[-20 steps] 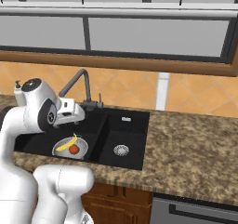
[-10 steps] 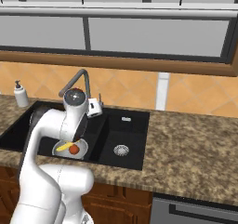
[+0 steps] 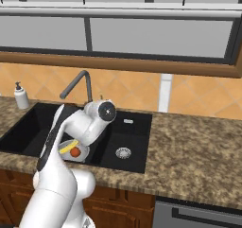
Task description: Put the colander in the sink, put the banana, orange in the colander, and turn on the sink faucet and pour water over the colander.
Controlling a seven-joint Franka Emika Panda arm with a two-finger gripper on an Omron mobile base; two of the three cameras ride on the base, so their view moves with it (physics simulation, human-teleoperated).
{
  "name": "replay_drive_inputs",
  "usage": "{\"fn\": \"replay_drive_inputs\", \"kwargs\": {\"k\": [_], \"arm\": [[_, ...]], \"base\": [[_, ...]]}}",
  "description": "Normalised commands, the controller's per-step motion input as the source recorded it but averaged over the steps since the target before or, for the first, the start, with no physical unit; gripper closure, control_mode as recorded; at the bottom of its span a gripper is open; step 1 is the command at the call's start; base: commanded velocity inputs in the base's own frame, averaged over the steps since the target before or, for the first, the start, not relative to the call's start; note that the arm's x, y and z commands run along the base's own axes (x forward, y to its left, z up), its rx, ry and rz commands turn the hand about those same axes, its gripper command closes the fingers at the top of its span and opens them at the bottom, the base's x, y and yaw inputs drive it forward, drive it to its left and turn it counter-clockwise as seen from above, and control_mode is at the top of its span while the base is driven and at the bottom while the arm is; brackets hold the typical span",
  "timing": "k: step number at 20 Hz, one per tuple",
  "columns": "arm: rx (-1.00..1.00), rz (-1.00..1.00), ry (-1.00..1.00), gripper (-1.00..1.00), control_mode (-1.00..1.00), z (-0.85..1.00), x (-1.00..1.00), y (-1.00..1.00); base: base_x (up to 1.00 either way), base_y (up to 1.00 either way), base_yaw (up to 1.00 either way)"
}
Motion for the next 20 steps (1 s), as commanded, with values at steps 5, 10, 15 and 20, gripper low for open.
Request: {"fn": "replay_drive_inputs", "kwargs": {"k": [5, 10, 15, 20], "arm": [[0.15, 0.02, -0.09, -1.0, -1.0, 0.12, 0.28, 0.02], [0.16, 0.0, -0.08, -1.0, -1.0, -0.01, 0.41, 0.17], [0.05, 0.04, -0.12, -1.0, -1.0, -0.01, 0.45, 0.08], [0.0, 0.07, -0.15, -1.0, -1.0, -0.22, 0.28, 0.02]], "base": [[0.0, 0.0, 0.0], [0.0, 0.0, 0.0], [0.0, 0.0, 0.0], [0.0, 0.0, 0.0]]}}
